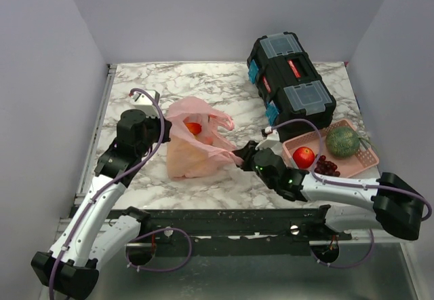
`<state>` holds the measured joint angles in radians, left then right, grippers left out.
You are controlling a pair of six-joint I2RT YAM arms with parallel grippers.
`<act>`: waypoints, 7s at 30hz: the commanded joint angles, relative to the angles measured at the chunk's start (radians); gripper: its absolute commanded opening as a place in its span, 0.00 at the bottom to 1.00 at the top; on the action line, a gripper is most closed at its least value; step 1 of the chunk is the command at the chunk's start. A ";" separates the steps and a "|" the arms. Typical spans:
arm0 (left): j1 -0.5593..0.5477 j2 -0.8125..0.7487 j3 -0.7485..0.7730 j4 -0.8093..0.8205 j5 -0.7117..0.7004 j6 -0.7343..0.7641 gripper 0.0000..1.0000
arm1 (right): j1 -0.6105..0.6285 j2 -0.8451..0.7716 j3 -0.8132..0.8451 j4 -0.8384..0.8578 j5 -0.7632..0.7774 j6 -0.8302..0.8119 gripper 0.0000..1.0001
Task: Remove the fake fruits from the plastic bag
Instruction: Adjust the plastic bag at the center of the board.
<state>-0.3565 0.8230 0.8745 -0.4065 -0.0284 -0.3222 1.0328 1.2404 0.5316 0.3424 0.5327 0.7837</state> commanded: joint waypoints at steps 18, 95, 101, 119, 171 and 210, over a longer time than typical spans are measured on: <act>0.019 -0.031 -0.024 0.049 0.193 0.050 0.00 | -0.002 -0.381 0.069 -0.286 -0.517 -0.284 0.90; 0.021 -0.278 0.032 -0.195 0.070 -0.123 0.23 | 0.020 0.444 1.073 -0.487 -0.576 -0.956 0.85; 0.021 -0.291 -0.009 -0.164 0.037 -0.115 0.00 | 0.020 0.455 1.039 -0.514 -0.605 -0.940 0.51; 0.021 -0.400 -0.125 -0.187 -0.239 -0.031 0.00 | 0.020 -0.116 0.318 -0.789 -0.496 -0.302 0.01; 0.021 -0.500 -0.132 -0.285 -0.014 -0.075 0.00 | 0.148 0.577 0.259 0.219 -0.478 -0.235 0.14; 0.012 -0.523 -0.169 -0.318 0.131 -0.146 0.00 | 0.064 0.199 0.107 0.521 0.344 -0.695 1.00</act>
<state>-0.3416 0.2825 0.7193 -0.7425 0.0669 -0.4793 1.1530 1.4502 0.6762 0.4835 0.9890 0.2932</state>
